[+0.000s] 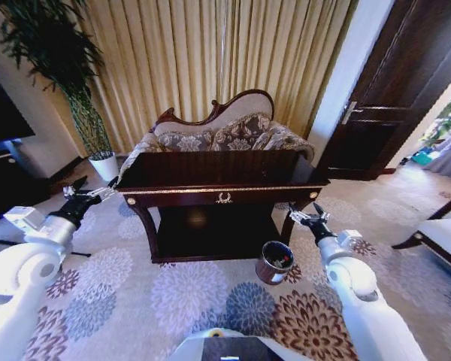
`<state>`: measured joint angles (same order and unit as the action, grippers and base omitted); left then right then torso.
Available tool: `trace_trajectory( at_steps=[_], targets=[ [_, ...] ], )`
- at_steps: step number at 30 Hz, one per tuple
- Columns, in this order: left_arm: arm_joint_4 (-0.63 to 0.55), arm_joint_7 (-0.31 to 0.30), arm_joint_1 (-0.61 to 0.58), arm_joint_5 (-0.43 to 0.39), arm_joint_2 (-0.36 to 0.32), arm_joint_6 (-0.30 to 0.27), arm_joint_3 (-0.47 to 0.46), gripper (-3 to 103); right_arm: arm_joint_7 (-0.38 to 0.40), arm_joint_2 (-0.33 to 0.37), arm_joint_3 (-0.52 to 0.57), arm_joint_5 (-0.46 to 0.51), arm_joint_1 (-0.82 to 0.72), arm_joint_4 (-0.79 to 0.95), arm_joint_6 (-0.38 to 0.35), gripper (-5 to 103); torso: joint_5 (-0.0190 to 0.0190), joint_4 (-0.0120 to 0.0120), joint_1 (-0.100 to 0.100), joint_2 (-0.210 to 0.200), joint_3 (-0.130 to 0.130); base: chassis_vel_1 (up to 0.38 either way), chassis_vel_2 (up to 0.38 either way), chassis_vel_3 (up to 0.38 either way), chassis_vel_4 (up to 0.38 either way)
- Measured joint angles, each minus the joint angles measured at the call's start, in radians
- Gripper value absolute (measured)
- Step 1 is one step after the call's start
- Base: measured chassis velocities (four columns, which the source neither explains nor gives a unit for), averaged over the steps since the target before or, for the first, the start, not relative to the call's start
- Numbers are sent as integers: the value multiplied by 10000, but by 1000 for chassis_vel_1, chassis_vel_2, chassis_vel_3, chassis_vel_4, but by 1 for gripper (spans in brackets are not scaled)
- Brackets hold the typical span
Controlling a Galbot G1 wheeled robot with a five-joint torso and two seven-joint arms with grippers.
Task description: Move to the front of the table and place the trash on the table into the trash bin.
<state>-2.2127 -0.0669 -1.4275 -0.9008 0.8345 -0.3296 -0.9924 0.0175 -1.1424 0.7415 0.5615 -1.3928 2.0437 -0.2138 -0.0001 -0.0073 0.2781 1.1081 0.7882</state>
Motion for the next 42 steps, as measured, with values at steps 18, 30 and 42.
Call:
trace_trajectory(
  at_steps=[18, 30, 42],
  targets=[
    [-98, 0, -61, 10, -6, -12, -10, 100, -15, 8, 135, 38, -128, -12, 20, 100, -5, 4, 2, 0, 0, 224, -221, -228, 220],
    [-102, 3, -36, 17, -8, -12, 26, 100, -26, 15, 193, 74, -153, -15, 29, 100, 6, 0, 3, -2, 1, 227, -240, -238, 240],
    [-145, 8, -90, 22, 72, -7, 52, 100, -33, -5, 108, 56, -150, -80, 157, 100, -11, 6, -1, 2, -1, 229, -251, -219, 248]
  ],
)
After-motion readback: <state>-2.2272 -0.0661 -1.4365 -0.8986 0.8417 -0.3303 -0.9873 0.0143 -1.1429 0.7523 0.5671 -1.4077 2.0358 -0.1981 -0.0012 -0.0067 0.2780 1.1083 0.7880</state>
